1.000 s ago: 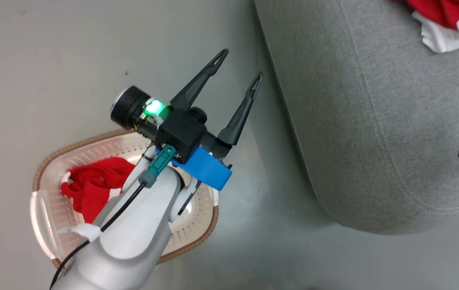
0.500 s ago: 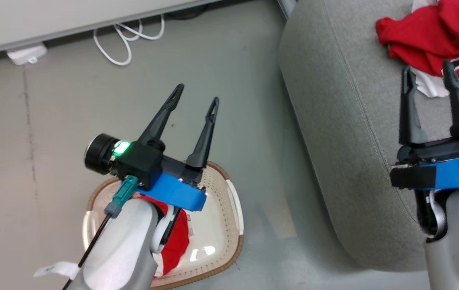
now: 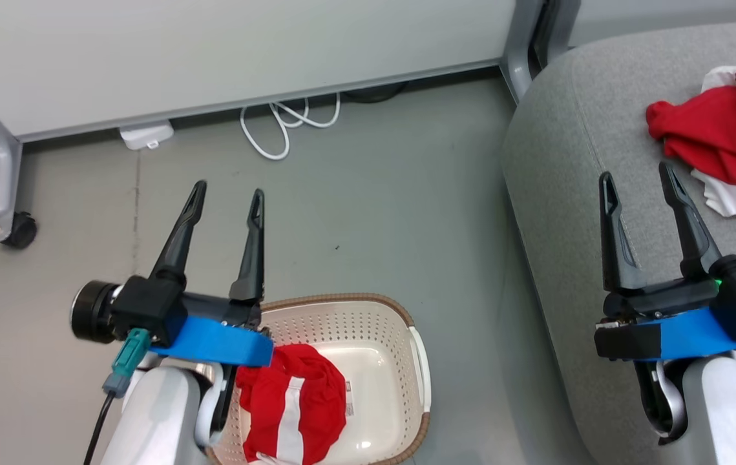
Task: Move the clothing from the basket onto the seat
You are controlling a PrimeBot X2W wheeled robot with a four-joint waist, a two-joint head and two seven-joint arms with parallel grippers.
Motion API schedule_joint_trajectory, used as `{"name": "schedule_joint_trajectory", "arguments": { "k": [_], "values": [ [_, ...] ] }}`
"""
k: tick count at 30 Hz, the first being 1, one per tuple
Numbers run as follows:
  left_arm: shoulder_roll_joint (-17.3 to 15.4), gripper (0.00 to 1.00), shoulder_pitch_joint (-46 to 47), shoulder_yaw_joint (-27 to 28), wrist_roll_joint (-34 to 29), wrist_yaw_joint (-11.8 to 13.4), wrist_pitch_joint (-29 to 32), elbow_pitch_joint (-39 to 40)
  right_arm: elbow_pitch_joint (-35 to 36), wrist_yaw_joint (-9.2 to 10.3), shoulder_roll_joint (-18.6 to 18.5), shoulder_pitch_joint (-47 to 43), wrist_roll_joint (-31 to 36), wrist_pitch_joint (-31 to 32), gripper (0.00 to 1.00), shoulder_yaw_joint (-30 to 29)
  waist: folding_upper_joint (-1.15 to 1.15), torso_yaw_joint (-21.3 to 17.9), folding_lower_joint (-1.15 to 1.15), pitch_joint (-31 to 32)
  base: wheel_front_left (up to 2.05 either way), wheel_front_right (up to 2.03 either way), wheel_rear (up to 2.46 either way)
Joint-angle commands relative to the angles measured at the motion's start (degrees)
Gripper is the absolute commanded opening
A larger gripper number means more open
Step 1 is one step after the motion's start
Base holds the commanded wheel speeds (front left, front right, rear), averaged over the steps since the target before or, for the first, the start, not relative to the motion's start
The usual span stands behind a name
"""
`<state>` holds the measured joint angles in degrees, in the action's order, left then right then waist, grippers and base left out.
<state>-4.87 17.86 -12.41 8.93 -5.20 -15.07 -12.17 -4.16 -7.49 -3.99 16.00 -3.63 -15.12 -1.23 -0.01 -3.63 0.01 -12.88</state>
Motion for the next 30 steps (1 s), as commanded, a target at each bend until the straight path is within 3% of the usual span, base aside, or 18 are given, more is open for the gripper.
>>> {"name": "schedule_joint_trajectory", "arguments": {
  "k": [1,15,30],
  "values": [
    [0.2,1.0,-1.9,1.5,-0.5,-0.2,-0.2,0.4,0.3,-0.01,0.4,-1.6,0.2,0.0,1.0,-0.4,0.01,1.0,-0.01,1.6,0.0,0.0,0.0],
    [1.4,1.0,-8.5,8.4,-1.7,-0.4,-0.2,1.1,-1.2,-0.02,1.1,-7.4,0.1,0.0,1.0,-1.6,0.01,3.1,-0.01,5.6,0.0,0.0,0.0],
    [2.0,1.0,-11.6,9.7,-1.5,-1.1,-0.2,0.1,-2.7,-0.02,1.1,-10.7,-1.5,0.0,1.0,-3.3,0.01,5.6,-0.01,8.2,0.0,0.0,0.0]
  ]
}}
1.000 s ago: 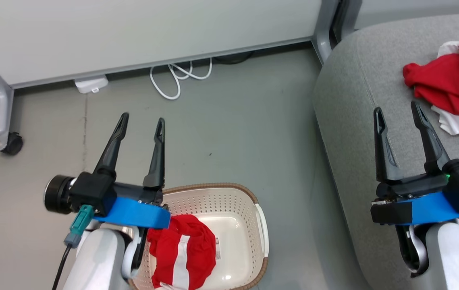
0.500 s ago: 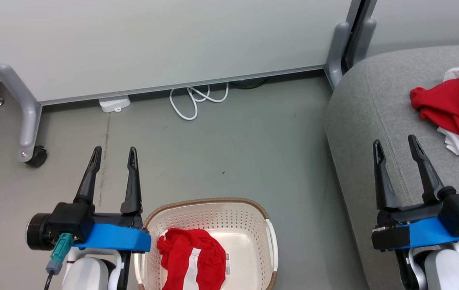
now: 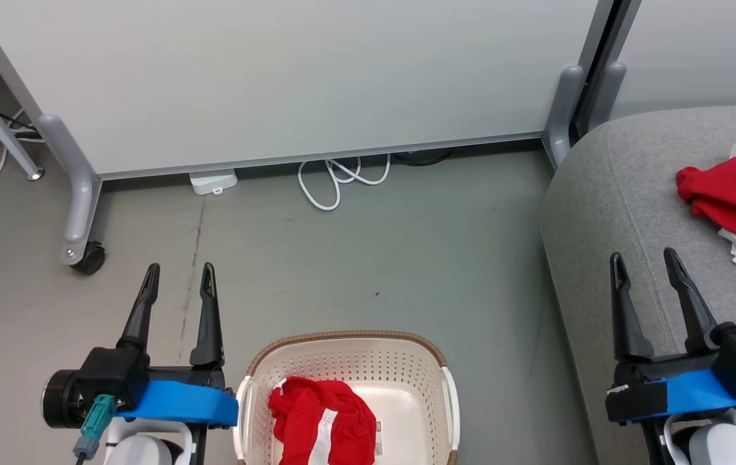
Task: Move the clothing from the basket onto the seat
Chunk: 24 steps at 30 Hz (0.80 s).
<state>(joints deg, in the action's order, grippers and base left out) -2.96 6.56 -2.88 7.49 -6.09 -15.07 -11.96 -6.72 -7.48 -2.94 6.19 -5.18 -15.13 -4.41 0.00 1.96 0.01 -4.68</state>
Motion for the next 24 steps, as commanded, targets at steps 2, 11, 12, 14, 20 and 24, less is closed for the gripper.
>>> {"name": "schedule_joint_trajectory", "arguments": {
  "k": [2,11,12,14,20,24],
  "values": [
    [0.1,1.0,-0.4,0.3,0.1,-0.2,-0.2,-0.1,-0.3,-0.03,0.1,-0.9,0.1,0.0,1.0,-0.2,0.0,0.1,-0.01,0.1,0.0,0.0,0.0],
    [0.1,1.0,-0.2,0.0,0.7,0.3,-0.2,-0.3,-0.5,-0.03,0.1,-1.0,-0.1,0.0,1.0,0.1,0.0,0.4,-0.01,0.3,0.0,0.0,0.0],
    [0.1,1.0,-0.2,-0.1,0.7,0.3,-0.2,-0.3,-0.6,-0.03,0.1,-0.9,-0.1,0.0,1.0,0.1,0.0,0.5,-0.01,0.3,0.0,0.0,0.0],
    [0.1,1.0,-0.2,-0.1,0.8,0.4,-0.2,-0.3,-0.6,-0.03,0.1,-0.8,-0.2,0.0,1.0,0.2,0.0,0.5,-0.01,0.2,0.0,0.0,0.0],
    [0.1,1.0,-0.1,-0.2,0.8,0.4,-0.2,-0.3,-0.7,-0.03,0.1,-0.7,-0.4,0.0,1.0,0.4,0.0,0.6,-0.01,0.1,0.0,0.0,0.0],
    [0.1,1.0,1.2,-0.7,-0.1,0.0,-0.2,-0.8,-0.6,-0.03,0.1,-0.1,-0.2,0.0,1.0,0.6,0.0,0.5,-0.01,-0.4,0.0,0.0,0.0]
  ]
}}
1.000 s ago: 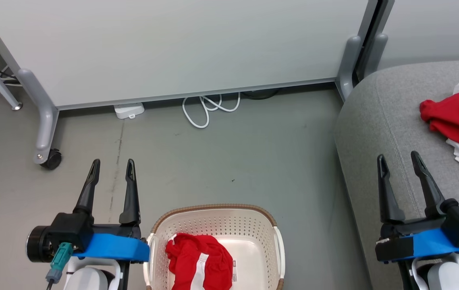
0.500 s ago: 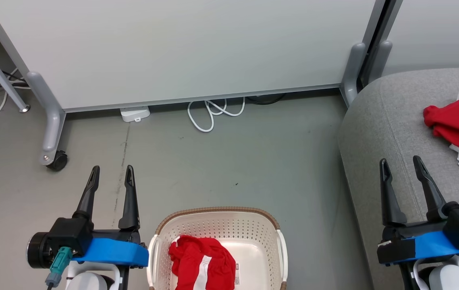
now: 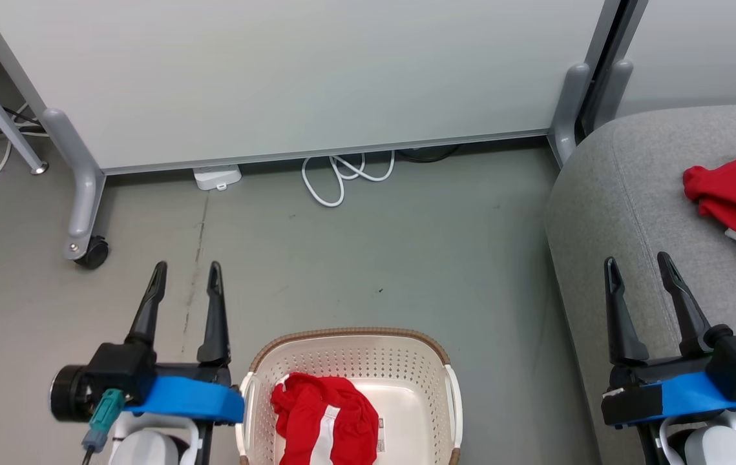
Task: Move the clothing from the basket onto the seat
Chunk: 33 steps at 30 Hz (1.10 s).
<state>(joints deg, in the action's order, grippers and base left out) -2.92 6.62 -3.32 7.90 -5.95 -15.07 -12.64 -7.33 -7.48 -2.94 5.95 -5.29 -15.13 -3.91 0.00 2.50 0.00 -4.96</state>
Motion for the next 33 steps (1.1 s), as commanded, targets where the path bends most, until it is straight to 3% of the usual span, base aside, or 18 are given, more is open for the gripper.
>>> {"name": "schedule_joint_trajectory", "arguments": {
  "k": [1,12,23,33],
  "values": [
    [0.0,1.0,2.1,-1.0,-0.9,-0.6,-0.2,-0.9,0.1,-0.03,0.1,0.5,0.2,0.0,1.0,-0.1,0.0,0.0,0.0,-0.5,0.0,0.0,0.0],
    [-2.7,1.0,12.3,-10.4,-2.4,-1.6,-0.2,-8.2,1.3,-0.03,0.1,4.6,1.4,0.0,1.0,0.9,0.0,-1.6,0.0,-6.3,0.0,0.0,0.0],
    [-8.8,1.0,24.5,-30.7,3.4,-1.5,-0.2,-21.5,3.1,-0.03,0.1,10.5,2.1,0.0,1.0,1.9,0.0,-4.6,0.0,-15.8,0.0,0.0,0.0],
    [-11.5,1.0,35.0,-49.8,6.5,-1.5,-0.1,-34.9,4.6,-0.03,0.1,15.2,1.4,0.0,1.0,3.2,0.0,-7.3,0.0,-24.5,0.0,0.0,0.0]
  ]
}}
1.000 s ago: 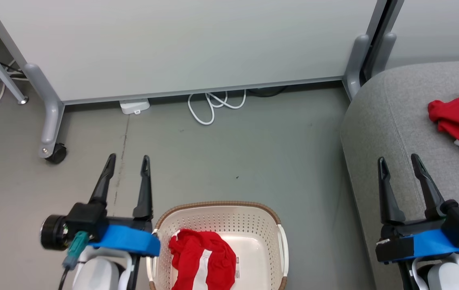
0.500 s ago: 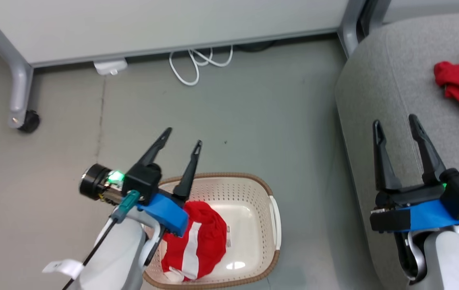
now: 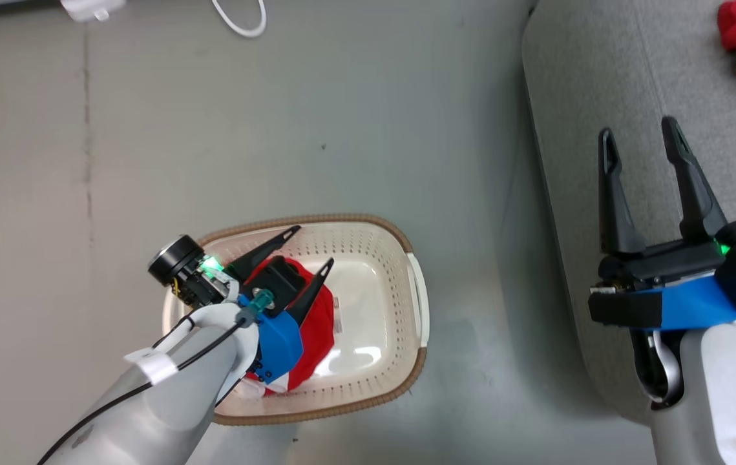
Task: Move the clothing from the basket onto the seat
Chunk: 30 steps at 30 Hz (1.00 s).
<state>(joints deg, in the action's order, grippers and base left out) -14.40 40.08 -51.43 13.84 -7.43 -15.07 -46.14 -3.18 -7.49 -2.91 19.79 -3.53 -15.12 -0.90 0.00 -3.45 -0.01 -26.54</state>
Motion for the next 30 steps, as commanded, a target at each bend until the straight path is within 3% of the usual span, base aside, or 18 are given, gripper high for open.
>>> {"name": "schedule_joint_trajectory", "arguments": {
  "k": [1,10,18,25,30],
  "values": [
    [-0.2,1.0,2.6,-3.7,0.6,0.0,0.0,-2.7,0.6,-0.02,0.0,1.8,-0.4,0.0,1.0,0.4,0.0,-1.6,0.01,-3.9,0.0,0.0,0.0],
    [-0.7,1.0,10.5,-19.2,5.3,0.0,4.1,-11.9,2.1,-0.02,0.0,5.9,-1.2,0.0,1.0,2.2,0.0,-3.8,0.01,-12.0,0.0,0.0,0.0],
    [-2.3,1.0,13.2,-22.0,5.0,0.0,10.7,-14.7,3.4,-0.02,0.0,8.7,-1.9,0.0,1.0,2.7,0.0,-6.0,0.01,-18.2,0.0,0.0,0.0],
    [-4.9,1.0,14.4,-22.0,-0.4,0.0,16.5,-16.2,4.7,-0.02,0.0,10.7,-2.7,0.0,1.0,3.6,0.0,-8.1,0.01,-23.2,0.0,0.0,0.0],
    [-5.9,1.0,17.3,-22.1,-2.8,0.0,17.5,-17.7,6.1,-0.01,0.0,10.8,-2.6,0.0,1.0,3.7,0.0,-8.6,0.01,-26.1,0.0,0.0,0.0]
  ]
}}
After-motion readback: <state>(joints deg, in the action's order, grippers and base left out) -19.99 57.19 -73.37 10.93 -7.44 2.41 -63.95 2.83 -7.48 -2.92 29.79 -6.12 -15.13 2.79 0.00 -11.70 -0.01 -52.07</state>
